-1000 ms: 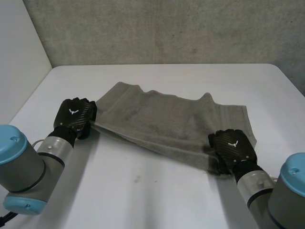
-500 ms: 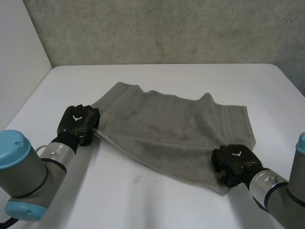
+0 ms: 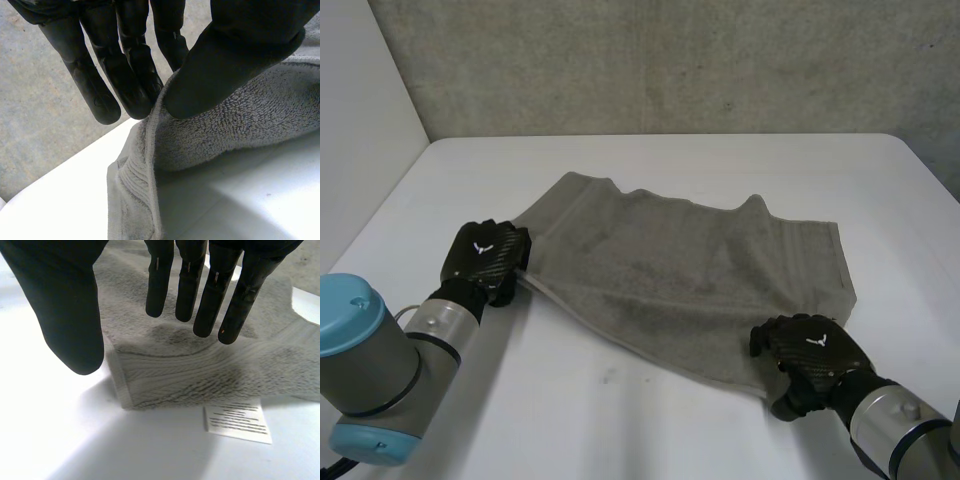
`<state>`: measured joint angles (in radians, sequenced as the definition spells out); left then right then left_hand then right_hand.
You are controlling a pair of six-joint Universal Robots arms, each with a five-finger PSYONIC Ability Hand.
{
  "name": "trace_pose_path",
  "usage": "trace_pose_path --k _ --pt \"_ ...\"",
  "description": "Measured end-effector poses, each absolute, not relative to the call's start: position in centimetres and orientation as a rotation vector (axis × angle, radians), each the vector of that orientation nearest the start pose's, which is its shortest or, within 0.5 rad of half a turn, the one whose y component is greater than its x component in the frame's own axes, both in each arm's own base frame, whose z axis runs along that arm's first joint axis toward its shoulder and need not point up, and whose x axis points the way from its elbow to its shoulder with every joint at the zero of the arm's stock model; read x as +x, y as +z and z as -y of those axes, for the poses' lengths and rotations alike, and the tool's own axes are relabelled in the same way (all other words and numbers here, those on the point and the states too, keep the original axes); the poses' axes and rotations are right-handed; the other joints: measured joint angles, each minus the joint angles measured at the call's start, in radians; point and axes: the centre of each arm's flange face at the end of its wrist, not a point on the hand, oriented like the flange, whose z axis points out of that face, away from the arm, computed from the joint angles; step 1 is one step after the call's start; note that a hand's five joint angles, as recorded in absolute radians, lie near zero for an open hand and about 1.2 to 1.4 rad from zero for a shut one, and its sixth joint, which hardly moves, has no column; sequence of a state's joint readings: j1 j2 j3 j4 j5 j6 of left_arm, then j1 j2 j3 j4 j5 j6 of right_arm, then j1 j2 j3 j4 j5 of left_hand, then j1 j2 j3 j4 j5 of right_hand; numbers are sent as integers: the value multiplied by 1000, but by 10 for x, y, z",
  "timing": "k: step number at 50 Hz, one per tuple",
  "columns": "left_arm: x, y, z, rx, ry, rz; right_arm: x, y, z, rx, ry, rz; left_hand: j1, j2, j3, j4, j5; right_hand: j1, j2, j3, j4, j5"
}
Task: Fold the towel.
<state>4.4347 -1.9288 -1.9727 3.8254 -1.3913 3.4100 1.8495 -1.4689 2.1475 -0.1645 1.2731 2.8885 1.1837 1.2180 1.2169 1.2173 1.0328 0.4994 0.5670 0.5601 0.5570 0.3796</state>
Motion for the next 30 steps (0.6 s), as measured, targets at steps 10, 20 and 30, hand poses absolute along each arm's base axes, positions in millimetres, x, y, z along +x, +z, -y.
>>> trace_pose_path --k 10,20,30 --pt "-230 141 271 839 -2224 -2258 219 128 174 -896 -1422 -2319 0 0 0 0 0 0 0 0 0 0" --pt "-230 141 271 839 -2223 -2259 219 119 184 -938 -1510 -2321 0 0 0 0 0 33 59 71 73 59" --pt "-230 141 271 837 -2223 -2260 212 122 201 -934 -1687 -2351 0 0 0 0 0 470 584 584 591 557"
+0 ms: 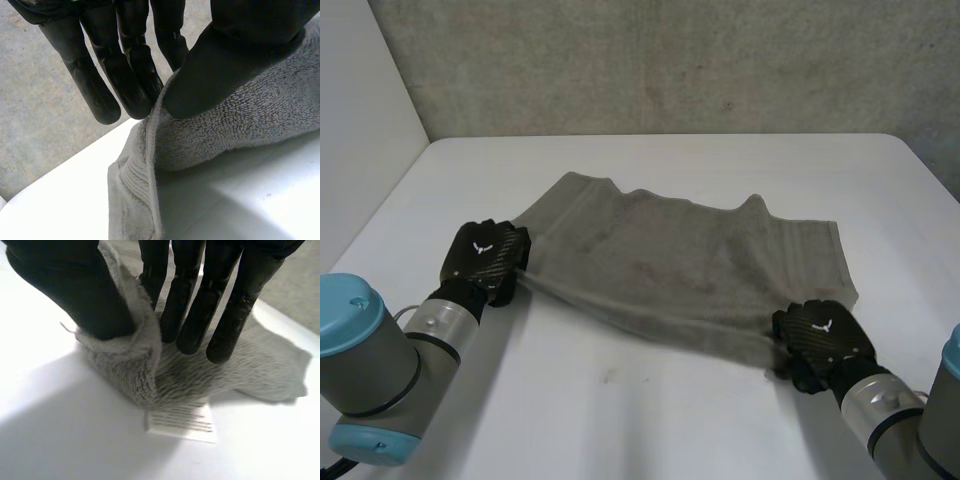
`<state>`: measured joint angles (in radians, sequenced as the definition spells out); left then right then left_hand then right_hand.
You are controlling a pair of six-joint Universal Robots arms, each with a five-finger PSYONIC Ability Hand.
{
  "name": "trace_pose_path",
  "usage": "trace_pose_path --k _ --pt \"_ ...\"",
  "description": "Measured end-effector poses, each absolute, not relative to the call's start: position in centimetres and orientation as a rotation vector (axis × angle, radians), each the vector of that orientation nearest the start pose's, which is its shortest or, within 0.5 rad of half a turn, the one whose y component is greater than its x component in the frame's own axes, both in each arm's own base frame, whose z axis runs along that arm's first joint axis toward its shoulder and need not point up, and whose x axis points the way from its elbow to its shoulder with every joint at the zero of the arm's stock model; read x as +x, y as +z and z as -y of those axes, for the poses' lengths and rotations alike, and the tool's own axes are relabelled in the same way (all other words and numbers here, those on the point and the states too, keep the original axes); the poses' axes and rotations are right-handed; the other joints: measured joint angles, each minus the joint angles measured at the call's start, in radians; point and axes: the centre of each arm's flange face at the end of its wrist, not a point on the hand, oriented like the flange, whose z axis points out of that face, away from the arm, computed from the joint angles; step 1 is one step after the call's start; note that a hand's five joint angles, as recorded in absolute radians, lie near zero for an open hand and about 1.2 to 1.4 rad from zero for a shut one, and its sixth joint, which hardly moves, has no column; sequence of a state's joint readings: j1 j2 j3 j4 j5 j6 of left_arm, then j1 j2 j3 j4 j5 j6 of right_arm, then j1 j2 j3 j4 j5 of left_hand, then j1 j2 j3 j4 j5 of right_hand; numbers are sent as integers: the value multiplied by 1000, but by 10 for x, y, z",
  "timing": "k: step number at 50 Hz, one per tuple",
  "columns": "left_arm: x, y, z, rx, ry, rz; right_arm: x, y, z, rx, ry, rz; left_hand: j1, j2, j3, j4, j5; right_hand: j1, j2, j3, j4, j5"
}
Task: Fold the towel.
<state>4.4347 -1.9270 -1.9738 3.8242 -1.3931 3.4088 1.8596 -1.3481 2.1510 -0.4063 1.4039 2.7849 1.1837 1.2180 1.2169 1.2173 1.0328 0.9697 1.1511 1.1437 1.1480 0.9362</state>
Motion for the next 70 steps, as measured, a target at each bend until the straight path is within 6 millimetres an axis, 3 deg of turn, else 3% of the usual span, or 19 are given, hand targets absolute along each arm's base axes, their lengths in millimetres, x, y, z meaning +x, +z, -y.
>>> trace_pose_path --k 6,9,11,12,18,34,46,52,59,70 --pt "-231 140 270 841 -2218 -2265 211 126 206 -937 -1744 -2337 0 -24 -22 -23 -6 3 26 38 41 36" --pt "-231 136 269 853 -2204 -2275 211 128 207 -951 -1750 -2334 -404 -419 -413 -415 -408 3 26 39 42 40" --pt "-232 135 269 860 -2195 -2280 211 128 207 -962 -1746 -2336 -468 -523 -520 -504 -492 3 26 39 42 40" --pt "-232 133 268 871 -2183 -2281 211 128 207 -970 -1743 -2338 -615 -636 -633 -635 -628 3 26 40 42 41" --pt "-230 128 269 916 -2127 -2260 207 132 207 -1080 -1703 -2382 -796 -841 -840 -840 -830 3 26 41 42 42" --pt "-225 122 267 938 -2063 -2280 183 148 226 -1088 -1754 -2455 -746 -783 -781 -784 -772 3 26 41 42 42" --pt "-228 115 259 965 -2029 -2322 182 149 221 -1105 -1708 -2462 -603 -636 -636 -635 -628 3 26 41 42 43" --pt "-229 123 248 974 -2024 -2324 182 148 219 -1104 -1698 -2465 -598 -632 -631 -630 -623 3 26 41 42 44" --pt "-218 128 248 935 -1971 -2319 182 148 220 -1100 -1703 -2464 -570 -604 -603 -604 -595 3 26 41 42 47" --pt "-194 117 266 900 -1840 -2294 176 150 228 -1074 -1729 -2486 -567 -600 -599 -599 -591 3 26 41 42 47"
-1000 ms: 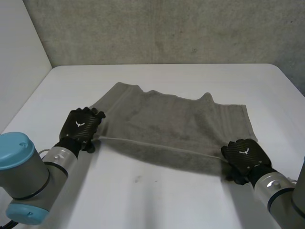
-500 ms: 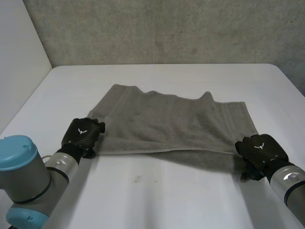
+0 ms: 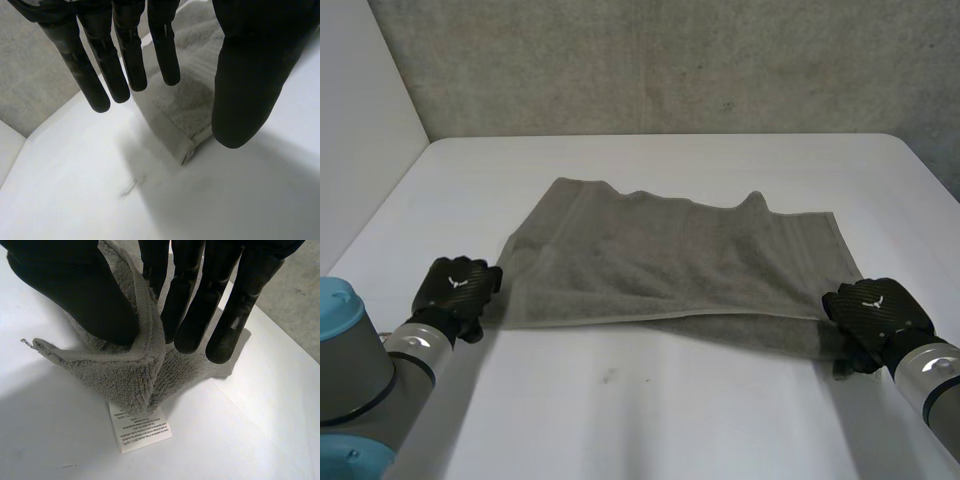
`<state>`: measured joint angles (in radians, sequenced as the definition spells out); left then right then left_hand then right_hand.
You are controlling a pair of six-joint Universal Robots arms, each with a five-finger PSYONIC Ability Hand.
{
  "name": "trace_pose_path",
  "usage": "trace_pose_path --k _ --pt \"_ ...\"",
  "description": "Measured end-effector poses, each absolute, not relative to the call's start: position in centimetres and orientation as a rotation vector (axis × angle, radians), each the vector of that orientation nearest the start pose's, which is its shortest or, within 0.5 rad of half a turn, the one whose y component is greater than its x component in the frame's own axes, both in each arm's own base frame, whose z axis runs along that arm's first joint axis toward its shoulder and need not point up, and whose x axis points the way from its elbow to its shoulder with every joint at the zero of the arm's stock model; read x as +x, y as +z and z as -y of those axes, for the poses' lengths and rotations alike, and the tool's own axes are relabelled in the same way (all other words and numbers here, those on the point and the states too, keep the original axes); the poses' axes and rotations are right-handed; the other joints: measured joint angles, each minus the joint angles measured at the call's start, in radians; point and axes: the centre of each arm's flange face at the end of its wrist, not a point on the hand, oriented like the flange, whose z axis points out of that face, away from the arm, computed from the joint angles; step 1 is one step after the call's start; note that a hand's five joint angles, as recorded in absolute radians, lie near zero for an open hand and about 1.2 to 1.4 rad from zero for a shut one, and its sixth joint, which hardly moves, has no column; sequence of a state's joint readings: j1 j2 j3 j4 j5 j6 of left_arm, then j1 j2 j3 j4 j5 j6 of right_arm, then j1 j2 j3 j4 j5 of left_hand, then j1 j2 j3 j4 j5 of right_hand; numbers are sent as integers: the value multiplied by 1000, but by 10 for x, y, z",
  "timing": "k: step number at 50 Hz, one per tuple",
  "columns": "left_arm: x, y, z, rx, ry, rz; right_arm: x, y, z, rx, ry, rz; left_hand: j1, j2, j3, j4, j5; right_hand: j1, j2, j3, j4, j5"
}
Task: Fold the towel.
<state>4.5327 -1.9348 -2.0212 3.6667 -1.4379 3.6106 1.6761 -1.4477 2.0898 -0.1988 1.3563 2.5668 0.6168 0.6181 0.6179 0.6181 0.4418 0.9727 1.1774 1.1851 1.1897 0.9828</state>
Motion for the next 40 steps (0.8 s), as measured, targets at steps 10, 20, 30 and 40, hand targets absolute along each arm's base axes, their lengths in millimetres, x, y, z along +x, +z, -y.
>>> trace_pose_path --k 10,20,30,40 --pt "-195 107 271 912 -1820 -2311 175 149 227 -1072 -1721 -2489 2 3 4 4 3 0 0 0 0 0" --pt "-199 106 283 910 -1846 -2293 176 148 225 -1077 -1713 -2488 9 8 9 10 8 0 0 0 0 0" --pt "-201 102 294 913 -1852 -2284 176 146 225 -1079 -1702 -2492 37 36 36 35 34 0 0 0 0 0" --pt "-203 96 299 922 -1840 -2291 176 145 224 -1082 -1696 -2494 132 128 121 121 105 0 0 0 0 0"
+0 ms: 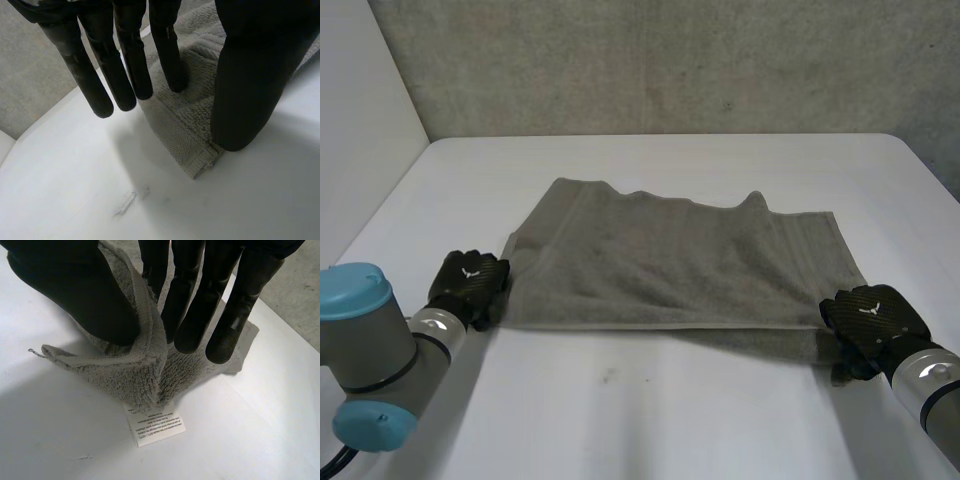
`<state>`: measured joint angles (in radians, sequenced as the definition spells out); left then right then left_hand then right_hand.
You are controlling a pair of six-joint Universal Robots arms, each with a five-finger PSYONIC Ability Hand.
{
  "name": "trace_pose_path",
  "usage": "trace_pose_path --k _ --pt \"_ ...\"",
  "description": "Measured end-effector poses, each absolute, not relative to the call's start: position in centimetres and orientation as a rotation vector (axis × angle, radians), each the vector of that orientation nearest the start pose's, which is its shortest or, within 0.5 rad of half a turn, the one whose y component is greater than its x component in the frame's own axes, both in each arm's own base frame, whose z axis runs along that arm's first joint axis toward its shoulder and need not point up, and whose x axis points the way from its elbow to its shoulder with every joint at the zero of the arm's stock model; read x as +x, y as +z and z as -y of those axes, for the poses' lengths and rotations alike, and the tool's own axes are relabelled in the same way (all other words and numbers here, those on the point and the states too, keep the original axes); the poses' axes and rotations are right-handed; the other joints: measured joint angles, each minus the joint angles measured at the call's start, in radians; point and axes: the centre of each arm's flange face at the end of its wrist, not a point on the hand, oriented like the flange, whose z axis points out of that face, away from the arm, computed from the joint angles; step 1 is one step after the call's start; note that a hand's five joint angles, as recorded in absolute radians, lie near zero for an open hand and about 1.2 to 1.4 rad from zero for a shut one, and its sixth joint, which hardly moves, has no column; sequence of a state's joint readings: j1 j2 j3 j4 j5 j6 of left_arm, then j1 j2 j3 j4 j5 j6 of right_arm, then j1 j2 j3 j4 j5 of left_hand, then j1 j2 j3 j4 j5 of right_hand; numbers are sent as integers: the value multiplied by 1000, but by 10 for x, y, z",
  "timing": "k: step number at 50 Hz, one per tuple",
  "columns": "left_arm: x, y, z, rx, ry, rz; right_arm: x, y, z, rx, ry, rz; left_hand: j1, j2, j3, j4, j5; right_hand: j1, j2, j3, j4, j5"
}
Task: Fold the towel.
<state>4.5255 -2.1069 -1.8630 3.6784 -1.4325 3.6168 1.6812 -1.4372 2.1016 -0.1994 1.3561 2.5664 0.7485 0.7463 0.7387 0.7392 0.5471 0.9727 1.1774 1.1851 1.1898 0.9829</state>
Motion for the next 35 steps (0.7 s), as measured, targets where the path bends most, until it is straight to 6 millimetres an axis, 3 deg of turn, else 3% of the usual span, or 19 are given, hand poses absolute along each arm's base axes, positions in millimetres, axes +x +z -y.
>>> trace_pose_path --k 3,7,16,21,26,35 --pt "-203 96 301 920 -1845 -2288 176 145 224 -1081 -1696 -2495 91 93 100 96 88 0 0 0 0 0" --pt "-204 100 303 911 -1875 -2265 176 145 225 -1080 -1697 -2496 387 413 420 424 422 0 0 0 0 0" --pt "-206 120 303 889 -1967 -2182 175 146 226 -1076 -1704 -2496 407 462 474 475 468 0 0 0 0 0" --pt "-203 134 290 884 -1981 -2155 175 153 230 -1073 -1726 -2493 409 463 474 477 468 0 0 0 0 0" --pt "-197 164 270 877 -2004 -2107 174 172 228 -1110 -1722 -2496 411 463 475 478 468 0 0 0 0 0" --pt "-186 209 222 953 -1905 -2100 174 219 203 -1376 -1571 -2499 411 463 475 478 468 0 0 0 1 0"
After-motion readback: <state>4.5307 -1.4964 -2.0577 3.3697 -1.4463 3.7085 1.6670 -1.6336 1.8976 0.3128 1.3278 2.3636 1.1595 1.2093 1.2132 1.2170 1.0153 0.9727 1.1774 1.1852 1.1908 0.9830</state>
